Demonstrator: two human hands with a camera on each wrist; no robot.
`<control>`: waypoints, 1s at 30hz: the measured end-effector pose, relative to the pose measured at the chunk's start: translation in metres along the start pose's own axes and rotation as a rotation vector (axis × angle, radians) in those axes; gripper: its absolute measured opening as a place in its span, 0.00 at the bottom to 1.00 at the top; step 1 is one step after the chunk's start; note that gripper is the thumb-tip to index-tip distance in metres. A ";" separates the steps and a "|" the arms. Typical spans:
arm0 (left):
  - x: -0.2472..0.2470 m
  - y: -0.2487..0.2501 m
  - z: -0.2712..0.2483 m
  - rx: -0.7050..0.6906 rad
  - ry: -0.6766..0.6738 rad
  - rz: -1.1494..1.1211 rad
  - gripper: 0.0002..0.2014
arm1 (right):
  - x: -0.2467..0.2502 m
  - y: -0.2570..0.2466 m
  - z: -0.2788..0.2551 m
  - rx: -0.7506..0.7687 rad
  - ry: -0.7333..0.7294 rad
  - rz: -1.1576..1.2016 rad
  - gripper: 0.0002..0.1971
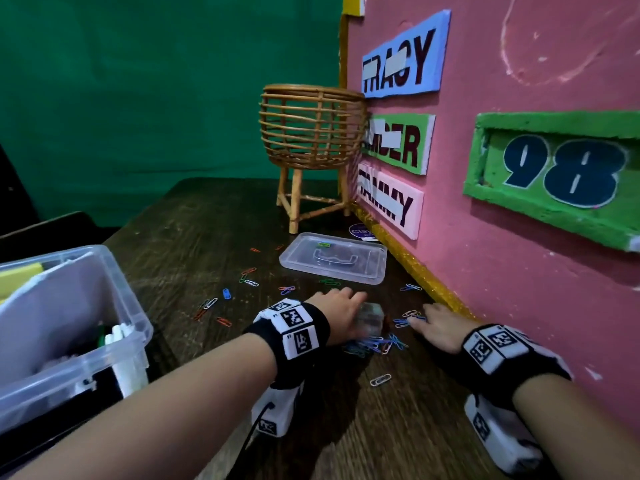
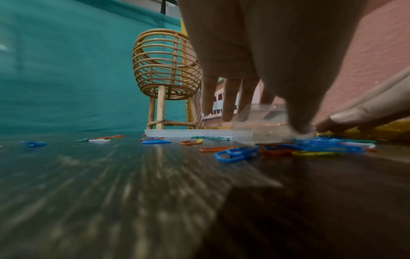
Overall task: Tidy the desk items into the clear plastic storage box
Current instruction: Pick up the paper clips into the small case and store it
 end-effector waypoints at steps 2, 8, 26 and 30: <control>-0.001 -0.003 0.003 0.002 0.002 0.066 0.27 | -0.002 0.002 0.007 -0.048 -0.030 -0.001 0.35; 0.003 -0.022 0.004 0.038 0.036 0.086 0.24 | -0.010 -0.011 0.002 -0.004 -0.178 -0.021 0.34; 0.023 -0.077 -0.004 0.242 0.449 -0.062 0.24 | 0.023 -0.018 0.048 -0.028 0.142 0.095 0.22; 0.024 -0.077 -0.004 0.227 0.497 -0.076 0.23 | 0.025 -0.021 0.059 -0.041 0.096 0.103 0.21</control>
Point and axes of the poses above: each hand's wrist, its own z-axis towards the middle knuckle, its own x-axis out of the back of the hand, y = z × x, the point moved 6 cm from there along z, towards the middle knuckle, and after that the axes turned 4 degrees about z, right-handed, at the moved point
